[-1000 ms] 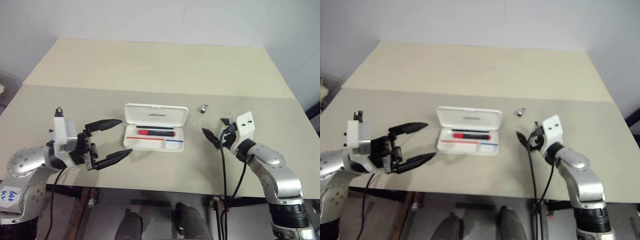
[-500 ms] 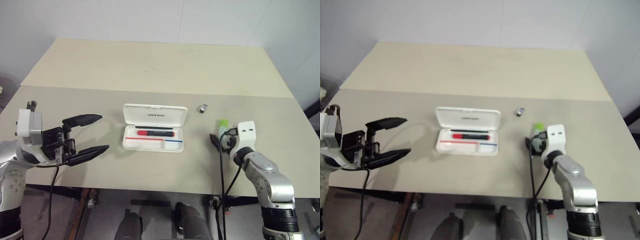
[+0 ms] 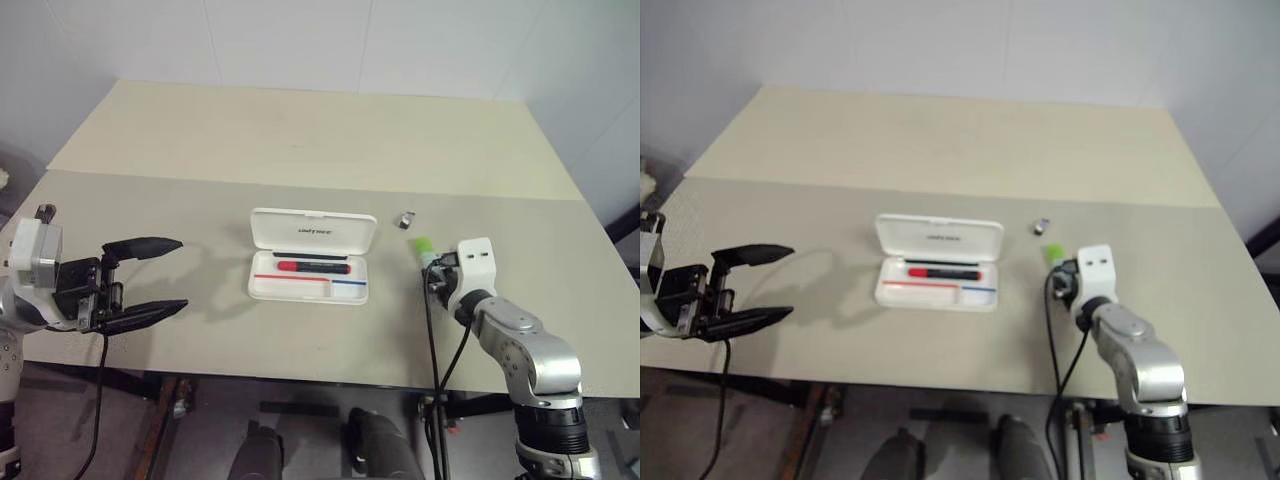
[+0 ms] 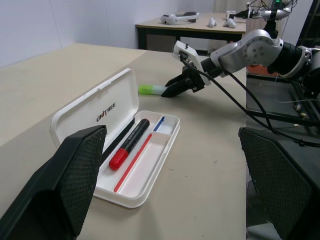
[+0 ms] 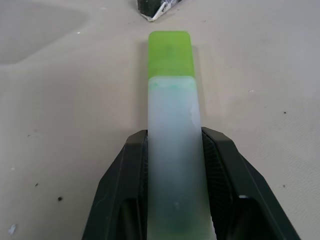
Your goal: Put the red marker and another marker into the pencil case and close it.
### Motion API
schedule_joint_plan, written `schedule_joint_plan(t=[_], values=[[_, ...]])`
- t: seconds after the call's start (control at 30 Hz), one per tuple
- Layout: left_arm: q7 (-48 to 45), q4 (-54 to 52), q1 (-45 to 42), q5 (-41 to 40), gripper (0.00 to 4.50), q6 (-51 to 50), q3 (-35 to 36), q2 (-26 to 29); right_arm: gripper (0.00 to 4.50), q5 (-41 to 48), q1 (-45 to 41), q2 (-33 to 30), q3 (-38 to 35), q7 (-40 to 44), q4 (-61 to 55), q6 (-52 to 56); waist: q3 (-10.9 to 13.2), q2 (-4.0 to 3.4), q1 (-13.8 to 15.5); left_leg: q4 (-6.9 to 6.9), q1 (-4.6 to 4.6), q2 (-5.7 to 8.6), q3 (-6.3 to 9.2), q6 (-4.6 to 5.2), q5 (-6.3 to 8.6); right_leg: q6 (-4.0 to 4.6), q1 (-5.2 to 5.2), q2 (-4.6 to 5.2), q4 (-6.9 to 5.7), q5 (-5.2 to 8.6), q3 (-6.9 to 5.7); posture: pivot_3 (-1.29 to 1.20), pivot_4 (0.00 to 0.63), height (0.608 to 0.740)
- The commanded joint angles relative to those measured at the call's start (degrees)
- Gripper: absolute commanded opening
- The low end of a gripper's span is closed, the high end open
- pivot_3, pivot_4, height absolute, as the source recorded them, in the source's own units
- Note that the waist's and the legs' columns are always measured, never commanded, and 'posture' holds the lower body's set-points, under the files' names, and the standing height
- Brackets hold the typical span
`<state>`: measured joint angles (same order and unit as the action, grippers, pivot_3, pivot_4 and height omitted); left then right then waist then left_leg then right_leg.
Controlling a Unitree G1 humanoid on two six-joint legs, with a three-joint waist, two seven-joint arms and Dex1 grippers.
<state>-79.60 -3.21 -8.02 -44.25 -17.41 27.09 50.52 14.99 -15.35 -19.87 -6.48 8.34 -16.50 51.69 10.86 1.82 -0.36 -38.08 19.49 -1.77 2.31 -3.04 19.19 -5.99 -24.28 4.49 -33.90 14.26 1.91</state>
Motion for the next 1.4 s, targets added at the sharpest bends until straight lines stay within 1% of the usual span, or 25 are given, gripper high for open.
schedule_joint_plan(t=[0.03, 0.23, 0.3, 0.37, 0.47, 0.6, 0.7, 0.87, 0.97, 1.0, 1.07, 1.13, 1.23, 1.3, 1.4], values=[[0.3, -0.4, -0.8, 0.3, 4.5, 1.0, 0.9, 0.6, 1.12, -1.9, -2.3, -1.1, -2.2, -1.6, 3.0, 0.0, 0.0, -0.04, -0.1, 0.0, -0.01, 0.0, -0.01, 0.0, 0.0, 0.01, 0.0, 0.0, 0.0, 0.01, 0.01, 0.0, 0.15, 0.74], [0.9, -1.4, -0.9, -0.3, 4.5, 0.8, 0.6, -0.2, 1.12, 0.3, -7.1, -1.5, -3.5, 1.7, 2.2, -4.7, 0.1, -0.24, -0.5, 0.11, 0.1, -0.01, -0.02, 0.03, -0.02, 0.03, -0.18, -0.01, -0.07, 0.02, 0.01, 0.0, 0.15, 0.74], [0.8, -1.4, -0.9, -0.5, 4.5, 0.7, 0.7, -0.2, 1.12, 1.3, -9.0, -1.8, -3.9, 3.6, 1.6, -6.7, 0.2, -0.26, -1.1, 0.18, 0.15, -0.01, -0.02, 0.04, -0.01, -0.17, -0.29, -0.01, -0.14, -0.09, 0.0, 0.0, 0.15, 0.74], [0.4, -1.1, -0.9, -0.5, 4.5, 0.8, 0.8, -0.1, 1.12, 1.6, -10.7, -2.1, -3.5, 6.0, 1.5, -10.3, 0.2, -0.27, -1.3, 0.28, 0.16, -0.01, -0.02, 0.05, -0.01, -0.78, -0.32, -0.01, -0.12, -0.43, -0.01, 0.0, 0.15, 0.74], [-0.4, 0.0, -0.5, -0.4, 4.5, 1.2, 1.2, -0.1, 1.12, 3.9, -14.9, -3.4, -2.0, 10.9, -0.6, -11.6, 0.2, -0.31, -1.7, 0.54, 0.16, -0.02, -0.07, 0.05, 0.0, -0.81, -0.41, -0.01, 0.0, -0.43, -0.01, 0.0, 0.15, 0.74], [-1.9, 1.6, 0.4, -0.3, 4.5, 2.0, 2.1, 0.1, 1.12, 8.0, -21.0, -4.6, -0.1, 15.7, -3.9, -8.4, 0.2, -0.32, -2.0, 0.85, 0.28, -0.06, -0.09, 0.05, -0.01, -0.78, -0.74, -0.05, -0.13, -0.39, -0.01, 0.0, 0.15, 0.74], [-4.1, 3.8, 1.2, 0.1, 4.5, 3.5, 2.9, 0.4, 1.12, 12.0, -23.4, -6.4, 1.1, 20.4, -6.1, -6.0, 0.2, -0.32, -1.9, 0.81, 0.8, -0.07, -0.07, 0.04, -0.02, -0.77, -1.26, -0.05, -0.19, -0.39, -0.03, 0.0, 0.15, 0.74], [-5.8, 7.5, 1.9, 1.2, 4.5, 7.8, 4.8, 0.2, 1.12, 21.8, -26.1, -11.2, 2.0, 28.7, -10.2, 1.6, 0.2, -0.33, -1.4, 0.81, 0.87, -0.07, -0.15, 0.06, 0.01, -0.79, -1.27, -0.03, 0.02, -0.38, -0.04, 0.0, 0.15, 0.74], [-7.7, 9.4, 3.1, 1.1, 4.5, 8.9, 6.1, 0.5, 1.12, 26.4, -26.3, -12.5, 2.4, 32.5, -11.1, 3.2, 0.2, -0.33, -1.3, 0.81, 0.87, -0.07, -0.16, 0.1, 0.03, -0.79, -1.27, -0.02, 0.04, -0.38, -0.05, 0.0, 0.15, 0.74], [-8.6, 10.8, 3.4, 1.4, 4.5, 9.8, 6.5, 0.7, 1.12, 27.8, -25.7, -14.2, 3.9, 34.9, -11.5, 4.9, 0.2, -0.33, -1.3, 0.81, 0.86, -0.08, -0.16, 0.11, 0.04, -0.79, -1.27, -0.03, 0.03, -0.38, -0.07, 0.0, 0.15, 0.74], [-9.4, 13.3, 3.5, 2.0, 4.5, 11.8, 7.3, 0.9, 1.12, 27.5, -24.4, -17.9, 8.2, 39.9, -11.9, 5.1, 0.2, -0.33, -1.3, 0.78, 0.85, -0.08, -0.16, 0.11, 0.04, -0.79, -1.26, -0.02, 0.01, -0.38, -0.06, 0.0, 0.15, 0.74], [-8.6, 14.4, 3.0, 1.2, 4.5, 12.2, 8.4, 0.8, 1.12, 26.5, -24.0, -20.1, 11.9, 42.8, -11.6, 4.3, 0.2, -0.32, -1.3, 0.74, 0.84, -0.08, -0.16, 0.11, 0.04, -0.79, -1.25, -0.03, -0.01, -0.38, -0.07, 0.0, 0.15, 0.74], [-8.1, 16.0, 3.1, -0.3, 4.5, 11.4, 10.3, 0.9, 1.12, 24.4, -23.6, -20.3, 16.1, 44.3, -11.3, 1.8, 0.2, -0.31, -1.4, 0.63, 0.85, -0.08, -0.17, 0.11, 0.04, -0.8, -1.25, -0.03, -0.05, -0.38, -0.07, 0.0, 0.15, 0.74], [-9.0, 16.5, 4.3, -0.3, 4.5, 11.1, 11.1, 1.3, 1.12, 21.0, -23.6, -20.4, 20.0, 45.1, -10.3, -0.5, 0.2, -0.31, -1.5, 0.58, 0.82, -0.08, -0.19, 0.11, 0.04, -0.8, -1.25, -0.03, -0.07, -0.38, -0.06, 0.0, 0.15, 0.74], [-9.9, 17.6, 5.2, -1.2, 4.5, 10.3, 12.5, 1.7, 1.12, 15.8, -24.3, -18.5, 24.8, 44.8, -7.7, -4.3, 0.2, -0.3, -1.5, 0.54, 0.78, -0.08, -0.21, 0.11, 0.04, -0.79, -1.25, -0.03, -0.08, -0.38, -0.05, 0.0, 0.15, 0.74]])
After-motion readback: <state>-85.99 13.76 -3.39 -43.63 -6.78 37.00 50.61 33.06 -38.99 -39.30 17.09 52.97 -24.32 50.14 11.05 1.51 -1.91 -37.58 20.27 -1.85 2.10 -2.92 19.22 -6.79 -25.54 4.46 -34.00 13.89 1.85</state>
